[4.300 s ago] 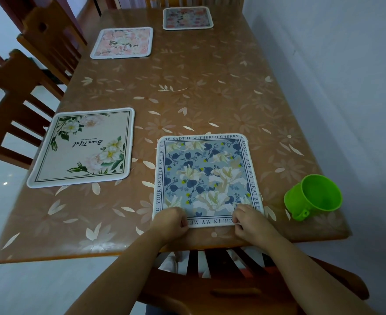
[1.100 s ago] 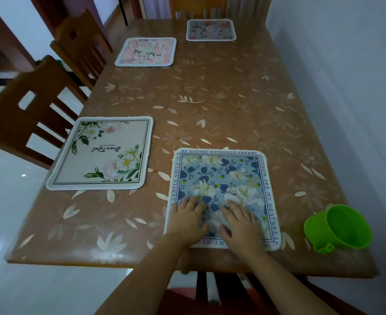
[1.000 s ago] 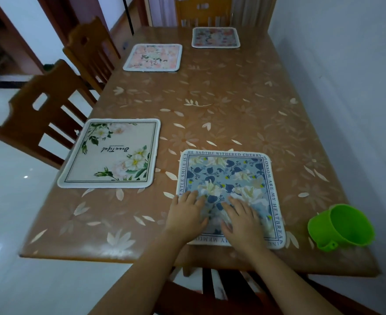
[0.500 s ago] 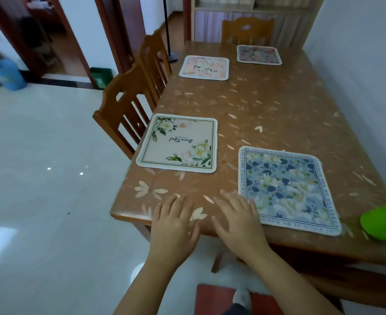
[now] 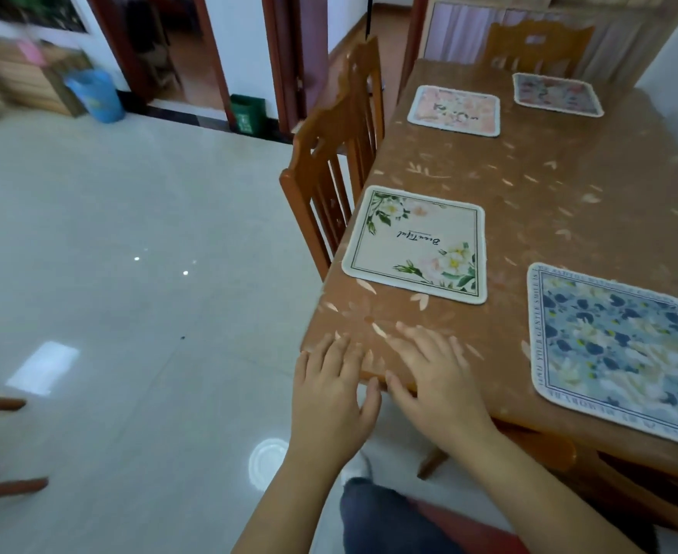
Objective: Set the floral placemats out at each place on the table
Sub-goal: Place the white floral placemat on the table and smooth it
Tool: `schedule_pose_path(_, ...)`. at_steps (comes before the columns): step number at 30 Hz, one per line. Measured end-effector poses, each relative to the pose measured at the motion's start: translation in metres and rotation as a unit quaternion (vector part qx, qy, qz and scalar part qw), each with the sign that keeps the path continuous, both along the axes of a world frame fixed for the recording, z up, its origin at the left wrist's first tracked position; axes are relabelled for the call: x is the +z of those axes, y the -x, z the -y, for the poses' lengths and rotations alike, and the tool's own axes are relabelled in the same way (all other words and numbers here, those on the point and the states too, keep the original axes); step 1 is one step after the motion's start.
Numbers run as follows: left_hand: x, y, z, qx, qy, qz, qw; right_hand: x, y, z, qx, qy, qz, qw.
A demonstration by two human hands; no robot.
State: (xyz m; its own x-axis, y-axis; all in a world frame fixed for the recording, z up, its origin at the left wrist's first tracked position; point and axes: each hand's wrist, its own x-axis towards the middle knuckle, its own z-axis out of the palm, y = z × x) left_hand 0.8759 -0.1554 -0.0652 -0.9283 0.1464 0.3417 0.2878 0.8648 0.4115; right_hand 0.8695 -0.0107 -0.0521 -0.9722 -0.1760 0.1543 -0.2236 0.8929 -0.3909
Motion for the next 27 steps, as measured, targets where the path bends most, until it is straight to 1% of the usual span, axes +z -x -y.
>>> schedule_pose_path(2,-0.001,0.017,0.010,-0.002,0.002,0.007,1.000,-0.001,0.020,0.014,0.005,-0.001,0.009,1.000)
schedule_pose_path(6,-0.001,0.073,0.038,-0.020,0.035,-0.001,0.999,-0.007,0.075,0.040,-0.001,0.011,-0.005,1.000)
schedule_pose_path(8,0.000,0.109,0.052,-0.019,0.056,-0.013,0.998,-0.008,0.107,0.050,-0.017,0.005,-0.024,1.000)
schedule_pose_path(10,0.003,0.145,0.061,-0.025,0.069,-0.007,0.997,-0.007,0.138,0.059,-0.029,0.003,-0.024,0.999)
schedule_pose_path(14,0.008,0.205,0.067,-0.060,0.085,-0.004,0.995,-0.004,0.190,0.069,-0.064,0.030,-0.030,0.997)
schedule_pose_path(19,0.009,0.258,0.059,-0.092,0.056,0.018,0.994,0.004,0.234,0.066,-0.112,0.031,-0.026,0.993)
schedule_pose_path(24,0.010,0.291,0.045,-0.150,0.016,0.020,0.988,0.006,0.250,0.056,-0.176,0.017,-0.003,0.984)
schedule_pose_path(27,0.010,0.313,0.045,-0.181,0.007,0.025,0.983,0.005,0.262,0.054,-0.210,-0.002,0.005,0.978)
